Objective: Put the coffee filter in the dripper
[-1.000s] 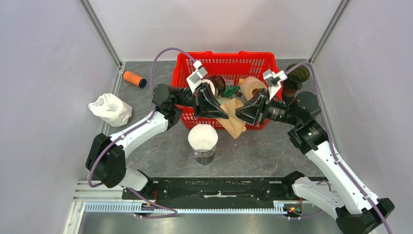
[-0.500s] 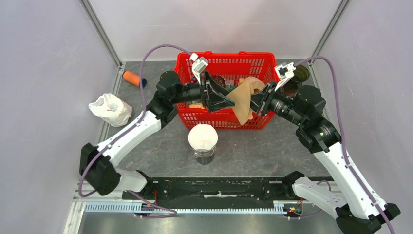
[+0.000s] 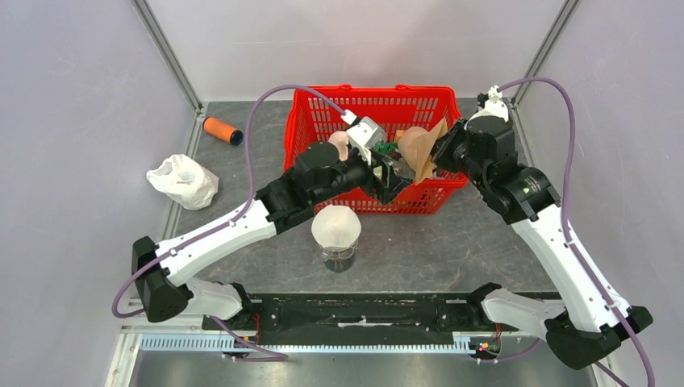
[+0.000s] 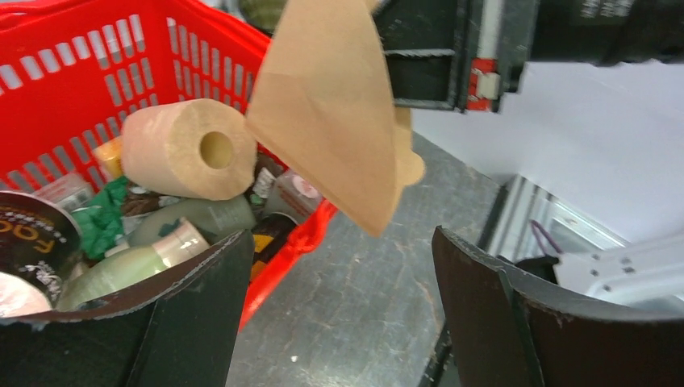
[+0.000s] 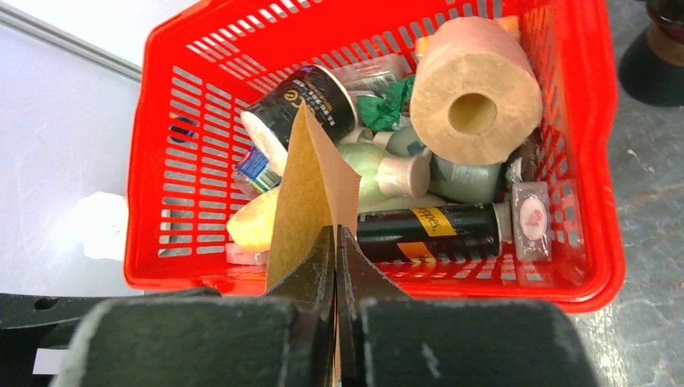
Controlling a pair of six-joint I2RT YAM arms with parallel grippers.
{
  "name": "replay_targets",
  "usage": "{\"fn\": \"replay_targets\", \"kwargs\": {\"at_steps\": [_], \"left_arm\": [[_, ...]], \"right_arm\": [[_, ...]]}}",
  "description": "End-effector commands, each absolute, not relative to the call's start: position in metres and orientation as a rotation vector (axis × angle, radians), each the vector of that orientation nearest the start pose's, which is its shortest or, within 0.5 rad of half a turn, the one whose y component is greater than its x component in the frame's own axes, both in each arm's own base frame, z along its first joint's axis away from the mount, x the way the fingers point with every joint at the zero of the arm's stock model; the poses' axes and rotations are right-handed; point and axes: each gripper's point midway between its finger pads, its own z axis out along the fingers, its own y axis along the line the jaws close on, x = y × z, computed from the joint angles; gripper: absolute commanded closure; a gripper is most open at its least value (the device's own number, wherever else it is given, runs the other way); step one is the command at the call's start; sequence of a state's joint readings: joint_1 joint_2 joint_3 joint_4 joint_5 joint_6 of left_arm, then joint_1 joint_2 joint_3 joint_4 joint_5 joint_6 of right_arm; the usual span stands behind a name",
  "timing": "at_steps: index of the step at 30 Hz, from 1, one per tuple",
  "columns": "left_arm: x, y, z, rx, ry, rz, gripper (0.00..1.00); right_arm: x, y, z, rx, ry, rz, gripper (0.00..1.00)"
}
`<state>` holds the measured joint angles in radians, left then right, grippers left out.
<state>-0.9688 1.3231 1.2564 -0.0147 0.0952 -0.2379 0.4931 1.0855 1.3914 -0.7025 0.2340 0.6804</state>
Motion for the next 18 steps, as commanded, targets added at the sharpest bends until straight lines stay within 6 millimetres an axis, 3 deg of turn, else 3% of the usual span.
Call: {"fn": "replay_targets", "kwargs": {"at_steps": [1,13,18], "left_arm": [[0.256,-0.386,0.375,0.609,1.539,-0.838,0.12],[0.263,-0.411,0.379,0.523,1.502,-0.849,0.11],[0.277,-0.409,0.377,0.448,1.526,-0.8,0.1]], "right_arm": [[0.3,0.133,0.367,0.44,1.919,0.517,1.0],[0.302,0.144,0.365,0.441,1.927,0.564,1.0],[0.302,0.147,0.364,0.427,1.931,0.576,1.0]]}}
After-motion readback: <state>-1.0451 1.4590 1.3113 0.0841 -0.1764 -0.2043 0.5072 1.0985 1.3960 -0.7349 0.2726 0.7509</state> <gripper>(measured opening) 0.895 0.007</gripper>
